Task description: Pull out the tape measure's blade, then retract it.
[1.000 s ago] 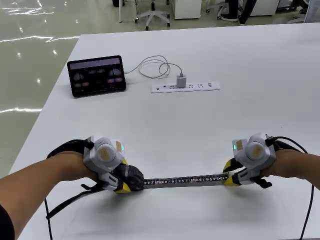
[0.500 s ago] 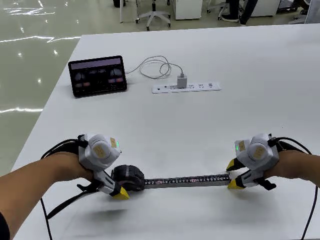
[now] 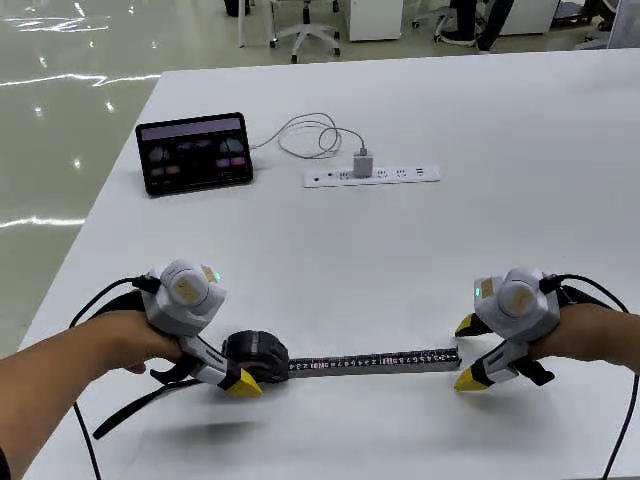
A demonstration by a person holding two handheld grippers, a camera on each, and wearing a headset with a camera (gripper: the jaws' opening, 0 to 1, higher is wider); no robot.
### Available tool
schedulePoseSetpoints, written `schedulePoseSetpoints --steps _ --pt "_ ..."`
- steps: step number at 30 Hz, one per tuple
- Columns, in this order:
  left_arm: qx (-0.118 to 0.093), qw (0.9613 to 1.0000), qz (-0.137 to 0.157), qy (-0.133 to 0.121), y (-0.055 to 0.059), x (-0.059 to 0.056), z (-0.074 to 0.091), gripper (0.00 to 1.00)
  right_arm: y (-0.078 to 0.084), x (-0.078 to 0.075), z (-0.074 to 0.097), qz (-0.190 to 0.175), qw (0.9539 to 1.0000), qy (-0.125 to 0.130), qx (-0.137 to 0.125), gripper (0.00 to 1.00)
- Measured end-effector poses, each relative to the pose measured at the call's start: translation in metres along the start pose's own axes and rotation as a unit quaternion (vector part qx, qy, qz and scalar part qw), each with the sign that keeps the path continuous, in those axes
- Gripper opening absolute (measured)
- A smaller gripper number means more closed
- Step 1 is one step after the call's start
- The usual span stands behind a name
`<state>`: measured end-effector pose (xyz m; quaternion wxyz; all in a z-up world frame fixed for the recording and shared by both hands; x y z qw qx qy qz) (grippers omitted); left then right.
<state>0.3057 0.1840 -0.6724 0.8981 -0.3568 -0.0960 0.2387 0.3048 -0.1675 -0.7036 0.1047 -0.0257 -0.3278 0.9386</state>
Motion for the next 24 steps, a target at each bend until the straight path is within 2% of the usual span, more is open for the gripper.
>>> schedulePoseSetpoints --steps 3,4,7,8,10,12,15,16,17,19,22,23,24 --pt "0.003 1.0000 0.001 0.000 0.004 -0.003 0.001 1.00 0.001 0.000 0.001 -0.009 0.9999 0.007 -0.005 0.54" --pt "0.003 0.9998 0.020 -0.008 0.007 -0.003 0.002 1.00 0.001 0.000 0.002 -0.019 0.9997 0.011 -0.008 0.55" --pt "-0.024 0.9975 0.060 -0.027 0.008 0.000 0.003 1.00 0.000 0.001 0.004 -0.046 0.9986 0.020 -0.017 0.55" --pt "-0.027 0.9970 0.066 -0.028 0.009 -0.001 0.004 1.00 0.000 0.001 0.004 -0.050 0.9982 0.024 -0.024 0.54" --pt "-0.049 0.9948 0.086 -0.026 0.010 -0.004 0.005 1.00 0.000 0.002 0.005 -0.059 0.9971 0.033 -0.034 0.55" --pt "-0.049 0.9940 0.092 -0.034 0.016 -0.005 0.007 1.00 0.000 0.004 0.005 -0.069 0.9962 0.035 -0.040 0.59" --pt "-0.069 0.9885 0.127 -0.045 0.020 -0.010 0.012 1.00 0.004 0.008 0.006 -0.084 0.9940 0.049 -0.050 0.63" --pt "-0.080 0.9863 0.136 -0.049 0.019 -0.011 0.014 1.00 0.005 0.008 0.006 -0.093 0.9926 0.056 -0.055 0.63" --pt "-0.094 0.9824 0.151 -0.056 0.018 -0.012 0.016 1.00 0.006 0.010 0.006 -0.109 0.9898 0.064 -0.065 0.63" --pt "-0.111 0.9781 0.158 -0.077 0.018 -0.011 0.020 1.00 0.007 0.013 0.007 -0.135 0.9842 0.077 -0.085 0.65" --pt "-0.119 0.9750 0.166 -0.088 0.021 -0.013 0.024 1.00 0.012 0.016 0.008 -0.152 0.9786 0.097 -0.100 0.70" --pt "-0.116 0.9758 0.161 -0.091 0.021 -0.014 0.026 1.00 0.012 0.016 0.008 -0.159 0.9756 0.106 -0.108 0.72" --pt "-0.121 0.9746 0.159 -0.101 0.022 -0.014 0.027 1.00 0.012 0.018 0.009 -0.169 0.9717 0.112 -0.121 0.74"
Point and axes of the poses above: the centre of the closed fingertips' face, and the gripper's own axes: z roughly backward along the fingers, x roughly to its left, y roughly out of its underside, the point moved 6 cm from there along z, roughly backward along the fingers, and after that the axes turned 8 degrees about -x, right-handed, at the moved point
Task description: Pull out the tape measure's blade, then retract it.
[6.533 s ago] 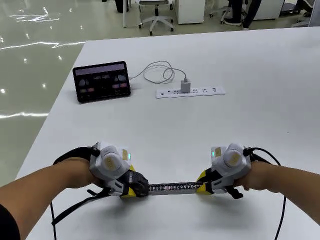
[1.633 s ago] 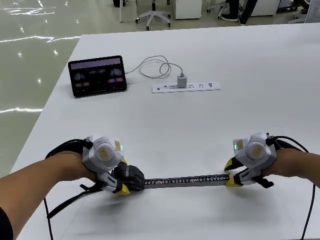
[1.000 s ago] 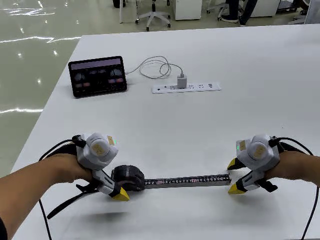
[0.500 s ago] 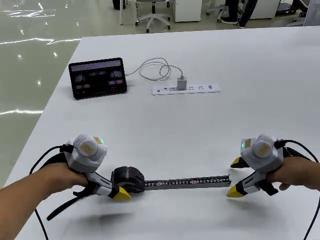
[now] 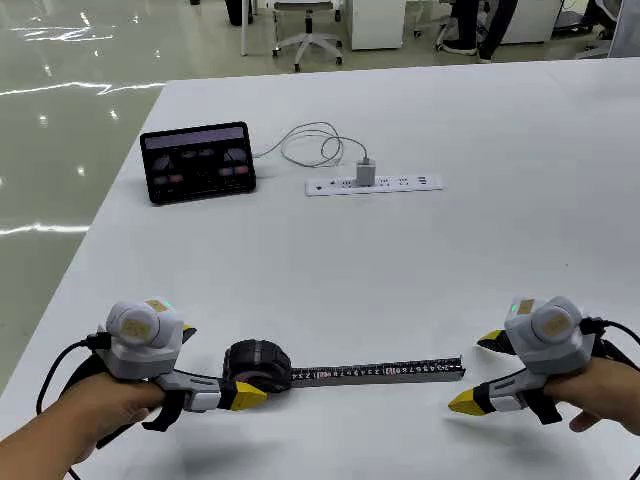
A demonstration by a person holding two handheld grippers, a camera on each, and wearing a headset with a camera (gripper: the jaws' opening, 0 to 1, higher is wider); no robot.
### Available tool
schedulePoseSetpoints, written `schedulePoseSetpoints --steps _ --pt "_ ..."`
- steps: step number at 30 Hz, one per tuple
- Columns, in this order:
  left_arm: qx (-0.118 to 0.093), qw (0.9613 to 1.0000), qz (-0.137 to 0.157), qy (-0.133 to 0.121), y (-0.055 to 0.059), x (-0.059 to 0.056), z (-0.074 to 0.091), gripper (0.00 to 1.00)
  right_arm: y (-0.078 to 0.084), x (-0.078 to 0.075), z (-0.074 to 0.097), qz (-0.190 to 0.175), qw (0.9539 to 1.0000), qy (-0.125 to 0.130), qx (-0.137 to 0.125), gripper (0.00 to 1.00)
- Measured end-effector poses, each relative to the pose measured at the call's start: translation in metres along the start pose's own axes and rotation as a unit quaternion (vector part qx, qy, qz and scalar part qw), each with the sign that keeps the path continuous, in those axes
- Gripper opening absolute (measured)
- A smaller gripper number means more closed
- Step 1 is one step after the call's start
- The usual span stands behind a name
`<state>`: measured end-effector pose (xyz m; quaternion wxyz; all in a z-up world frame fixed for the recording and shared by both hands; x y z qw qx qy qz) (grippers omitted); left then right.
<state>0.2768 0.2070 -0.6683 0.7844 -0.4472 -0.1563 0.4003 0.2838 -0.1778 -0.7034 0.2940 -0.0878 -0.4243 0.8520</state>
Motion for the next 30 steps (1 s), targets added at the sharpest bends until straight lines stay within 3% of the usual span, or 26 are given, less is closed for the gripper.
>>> schedulePoseSetpoints --steps 2,8,11,15,20,23,25,30 --pt "-0.003 1.0000 0.002 -0.005 0.001 0.002 0.002 1.00 0.002 0.004 0.003 -0.003 1.0000 -0.002 -0.009 0.79" --pt "-0.019 0.9992 0.033 -0.013 0.008 0.003 0.013 1.00 0.009 0.013 0.015 -0.016 0.9991 0.023 -0.031 0.83" --pt "-0.019 0.9994 0.024 -0.018 0.014 -0.001 0.018 1.00 0.012 0.014 0.022 -0.052 0.9970 0.038 -0.044 0.84" --pt "-0.013 0.9995 0.023 -0.020 0.023 -0.004 0.021 1.00 0.019 0.020 0.030 -0.051 0.9967 0.044 -0.045 0.85" --pt "-0.032 0.9988 0.020 -0.032 0.021 -0.007 0.030 1.00 0.022 0.023 0.041 -0.049 0.9959 0.057 -0.050 0.87" --pt "-0.021 0.9989 0.037 -0.018 0.028 -0.013 0.032 1.00 0.021 0.024 0.048 -0.052 0.9938 0.069 -0.071 0.97" --pt "-0.021 0.9993 0.023 -0.022 0.031 -0.015 0.036 1.00 0.024 0.026 0.053 -0.057 0.9934 0.070 -0.071 0.99" --pt "-0.037 0.9977 0.048 -0.031 0.030 -0.018 0.045 1.00 0.031 0.027 0.062 -0.056 0.9928 0.079 -0.071 1.00"
Point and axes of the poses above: the centre of the closed fingertips' face, and the gripper's own axes: z roughly backward along the fingers, x roughly to its left, y roughly out of its underside, the point moved 6 cm from there along z, roughly backward along the fingers, and after that the axes turned 8 degrees about -x, right-handed, at the moved point
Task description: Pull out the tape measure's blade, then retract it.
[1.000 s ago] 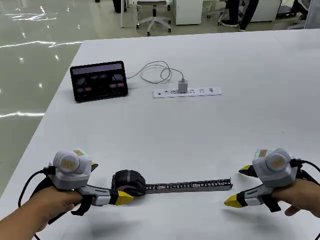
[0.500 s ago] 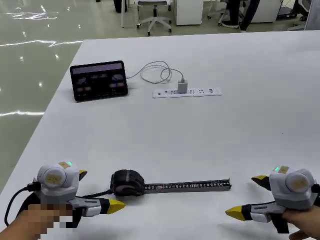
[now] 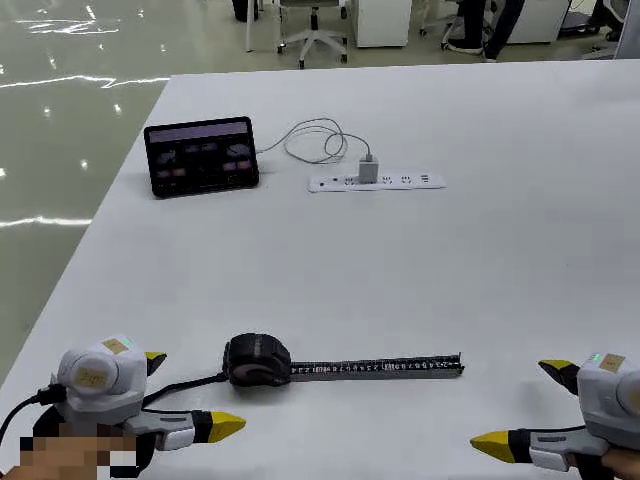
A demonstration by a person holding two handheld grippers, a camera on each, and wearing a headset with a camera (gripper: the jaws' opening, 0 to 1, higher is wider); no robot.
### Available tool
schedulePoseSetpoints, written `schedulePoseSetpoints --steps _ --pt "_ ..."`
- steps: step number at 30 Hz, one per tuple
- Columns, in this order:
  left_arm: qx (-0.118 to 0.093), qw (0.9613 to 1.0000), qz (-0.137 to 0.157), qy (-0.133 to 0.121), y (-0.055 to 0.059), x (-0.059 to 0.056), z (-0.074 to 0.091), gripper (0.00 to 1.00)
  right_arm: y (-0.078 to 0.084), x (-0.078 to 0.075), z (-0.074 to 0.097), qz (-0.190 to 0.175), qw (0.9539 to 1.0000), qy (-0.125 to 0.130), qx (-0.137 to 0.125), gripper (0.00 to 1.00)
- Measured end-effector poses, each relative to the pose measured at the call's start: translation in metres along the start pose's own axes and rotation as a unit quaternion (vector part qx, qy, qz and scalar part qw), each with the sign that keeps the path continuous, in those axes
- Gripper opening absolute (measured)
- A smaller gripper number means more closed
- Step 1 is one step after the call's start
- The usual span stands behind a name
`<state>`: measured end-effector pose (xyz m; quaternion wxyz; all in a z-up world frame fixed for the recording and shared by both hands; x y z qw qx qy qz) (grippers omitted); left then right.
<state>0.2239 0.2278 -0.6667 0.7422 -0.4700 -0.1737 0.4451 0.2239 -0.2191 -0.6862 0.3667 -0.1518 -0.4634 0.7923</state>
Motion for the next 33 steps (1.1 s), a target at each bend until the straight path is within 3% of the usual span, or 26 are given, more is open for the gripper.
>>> schedulePoseSetpoints --steps 3,8,12,15,18,25,33 --pt "0.004 0.9998 -0.020 -0.008 0.003 -0.001 0.003 1.00 0.002 0.000 0.008 -0.001 1.0000 0.008 -0.002 1.00" --pt "-0.003 0.9996 -0.027 -0.010 0.000 -0.005 0.009 1.00 0.004 0.003 0.020 0.012 0.9999 0.006 0.009 1.00" --pt "-0.007 0.9997 -0.022 -0.008 -0.001 -0.006 0.015 1.00 -0.001 0.007 0.031 0.017 0.9997 0.016 0.006 1.00" --pt "-0.030 0.9995 -0.001 -0.010 -0.007 -0.004 0.019 1.00 0.002 0.007 0.036 0.019 0.9996 0.019 0.005 1.00" --pt "-0.026 0.9995 0.000 -0.017 -0.006 0.000 0.022 1.00 0.006 0.008 0.038 -0.001 0.9999 0.016 0.002 1.00" --pt "-0.028 0.9994 0.002 -0.018 -0.003 0.002 0.028 1.00 0.002 0.011 0.046 0.017 0.9997 0.017 0.007 1.00" --pt "-0.036 0.9990 -0.002 -0.025 -0.007 0.000 0.029 1.00 -0.001 0.001 0.049 0.022 0.9995 0.024 0.000 0.99"
Point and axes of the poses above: the centre of the closed fingertips' face, and the gripper's own axes: z roughly backward along the fingers, x roughly to its left, y roughly out of its underside, the point moved 6 cm from there along z, roughly backward along the fingers, and after that the axes turned 8 degrees about -x, right-handed, at the moved point
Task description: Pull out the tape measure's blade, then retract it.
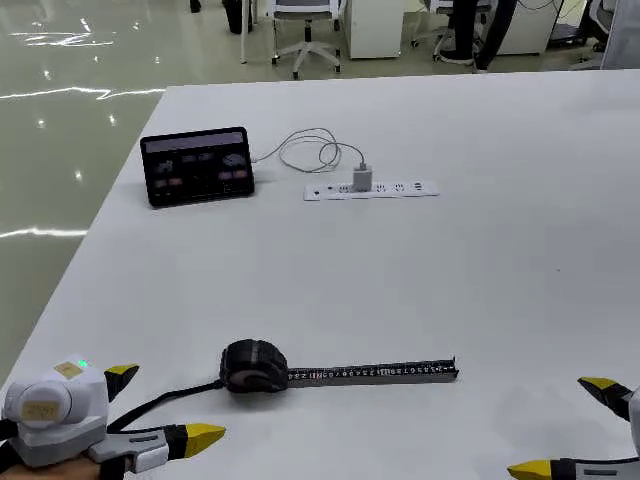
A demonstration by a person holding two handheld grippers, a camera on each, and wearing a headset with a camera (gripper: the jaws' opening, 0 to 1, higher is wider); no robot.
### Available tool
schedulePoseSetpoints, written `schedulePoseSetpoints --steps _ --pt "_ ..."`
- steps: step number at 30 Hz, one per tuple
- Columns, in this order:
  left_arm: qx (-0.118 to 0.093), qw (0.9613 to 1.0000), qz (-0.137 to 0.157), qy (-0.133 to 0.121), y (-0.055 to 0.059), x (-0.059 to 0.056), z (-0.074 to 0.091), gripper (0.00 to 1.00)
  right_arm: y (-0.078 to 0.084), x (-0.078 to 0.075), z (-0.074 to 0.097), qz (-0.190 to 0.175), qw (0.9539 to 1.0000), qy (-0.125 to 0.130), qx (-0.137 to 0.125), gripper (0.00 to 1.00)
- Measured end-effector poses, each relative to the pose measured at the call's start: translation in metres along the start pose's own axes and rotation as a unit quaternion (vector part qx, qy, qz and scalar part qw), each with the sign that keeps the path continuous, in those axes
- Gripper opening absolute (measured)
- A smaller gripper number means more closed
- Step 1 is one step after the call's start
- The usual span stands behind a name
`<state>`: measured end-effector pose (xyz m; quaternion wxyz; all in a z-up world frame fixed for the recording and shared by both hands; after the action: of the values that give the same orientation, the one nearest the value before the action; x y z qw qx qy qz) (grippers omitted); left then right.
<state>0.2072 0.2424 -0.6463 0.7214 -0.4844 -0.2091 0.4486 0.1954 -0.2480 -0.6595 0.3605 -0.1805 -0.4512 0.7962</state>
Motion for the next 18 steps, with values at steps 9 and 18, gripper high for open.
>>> schedulePoseSetpoints --steps 9,18 --pt "0.003 1.0000 -0.003 -0.001 -0.0033 -0.0037 0.0010 1.00 0.0006 -0.0041 -0.0004 0.004 1.0000 0.006 -0.001 1.00" --pt "0.010 0.9999 -0.009 -0.001 -0.0018 -0.0026 -0.0009 1.00 -0.0002 -0.0017 -0.0051 0.001 0.9998 -0.012 0.013 1.00"
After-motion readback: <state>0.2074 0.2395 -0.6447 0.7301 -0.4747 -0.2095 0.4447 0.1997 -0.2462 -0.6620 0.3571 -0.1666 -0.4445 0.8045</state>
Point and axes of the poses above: the centre of the closed fingertips' face, and the gripper's own axes: z roughly backward along the fingers, x roughly to its left, y roughly out of its underside, the point moved 6 cm from there along z, roughly backward along the fingers, and after that the axes turned 8 degrees about -x, right-handed, at the moved point
